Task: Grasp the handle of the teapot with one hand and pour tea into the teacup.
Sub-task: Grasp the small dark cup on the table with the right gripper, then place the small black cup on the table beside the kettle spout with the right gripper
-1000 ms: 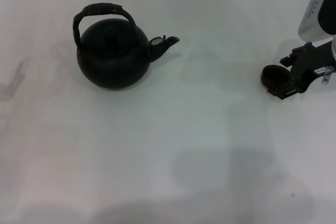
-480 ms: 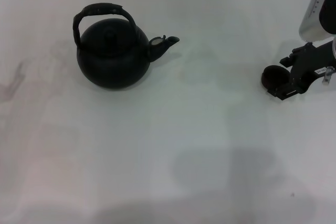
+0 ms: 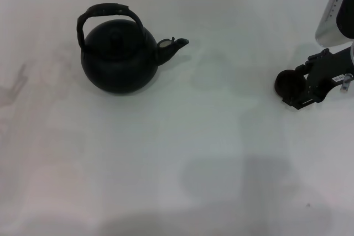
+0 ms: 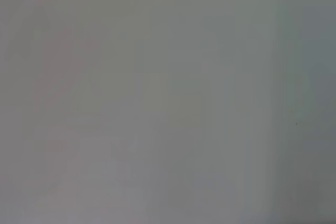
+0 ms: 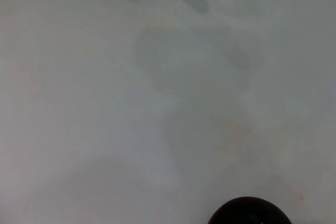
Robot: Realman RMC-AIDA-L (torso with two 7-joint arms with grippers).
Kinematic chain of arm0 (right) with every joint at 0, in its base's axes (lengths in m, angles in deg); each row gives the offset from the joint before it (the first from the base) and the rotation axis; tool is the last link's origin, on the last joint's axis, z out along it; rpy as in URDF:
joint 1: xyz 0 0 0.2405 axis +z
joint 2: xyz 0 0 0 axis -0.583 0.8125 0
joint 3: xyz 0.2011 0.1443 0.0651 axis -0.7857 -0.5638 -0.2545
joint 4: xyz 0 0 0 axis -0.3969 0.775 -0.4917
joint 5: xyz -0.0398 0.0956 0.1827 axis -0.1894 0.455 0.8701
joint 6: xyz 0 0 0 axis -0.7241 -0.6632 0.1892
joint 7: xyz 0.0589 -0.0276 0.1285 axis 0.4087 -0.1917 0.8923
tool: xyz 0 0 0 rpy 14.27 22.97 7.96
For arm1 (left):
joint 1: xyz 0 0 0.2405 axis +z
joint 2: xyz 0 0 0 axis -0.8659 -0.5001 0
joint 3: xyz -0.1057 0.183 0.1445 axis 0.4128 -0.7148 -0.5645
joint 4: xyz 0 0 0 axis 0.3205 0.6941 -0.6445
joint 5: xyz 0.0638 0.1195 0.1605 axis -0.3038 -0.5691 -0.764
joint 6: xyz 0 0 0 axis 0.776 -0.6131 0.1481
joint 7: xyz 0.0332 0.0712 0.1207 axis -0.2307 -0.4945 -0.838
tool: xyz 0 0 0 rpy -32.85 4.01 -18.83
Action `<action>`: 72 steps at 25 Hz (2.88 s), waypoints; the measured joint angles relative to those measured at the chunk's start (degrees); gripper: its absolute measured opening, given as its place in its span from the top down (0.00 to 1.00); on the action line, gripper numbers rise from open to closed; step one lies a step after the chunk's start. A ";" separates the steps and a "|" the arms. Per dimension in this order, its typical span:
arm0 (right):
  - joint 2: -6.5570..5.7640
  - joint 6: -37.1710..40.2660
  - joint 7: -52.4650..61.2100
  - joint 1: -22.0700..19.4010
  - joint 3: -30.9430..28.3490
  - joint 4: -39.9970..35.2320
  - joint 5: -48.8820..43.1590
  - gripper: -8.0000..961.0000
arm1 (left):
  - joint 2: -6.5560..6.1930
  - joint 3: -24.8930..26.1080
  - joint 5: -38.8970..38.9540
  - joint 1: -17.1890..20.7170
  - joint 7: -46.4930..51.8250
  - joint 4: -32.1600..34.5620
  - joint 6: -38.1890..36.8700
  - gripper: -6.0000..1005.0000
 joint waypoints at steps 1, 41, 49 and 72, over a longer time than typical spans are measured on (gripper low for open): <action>0.01 0.02 -0.03 0.00 0.00 0.03 0.03 0.13 | 0.00 -0.02 0.04 -0.02 -0.02 0.00 0.00 0.12; 0.60 6.89 5.62 6.59 17.95 -2.38 9.93 0.25 | 0.18 -0.18 -0.08 -0.26 -0.70 -0.50 -0.16 0.12; 0.78 10.52 7.81 9.85 23.84 2.61 10.26 0.25 | 0.18 -0.21 -0.13 -0.05 -0.70 -0.63 0.03 0.12; 0.52 10.75 8.18 10.49 24.51 5.10 10.37 0.24 | 0.18 -0.27 -0.15 -0.50 -0.70 -0.24 0.03 0.12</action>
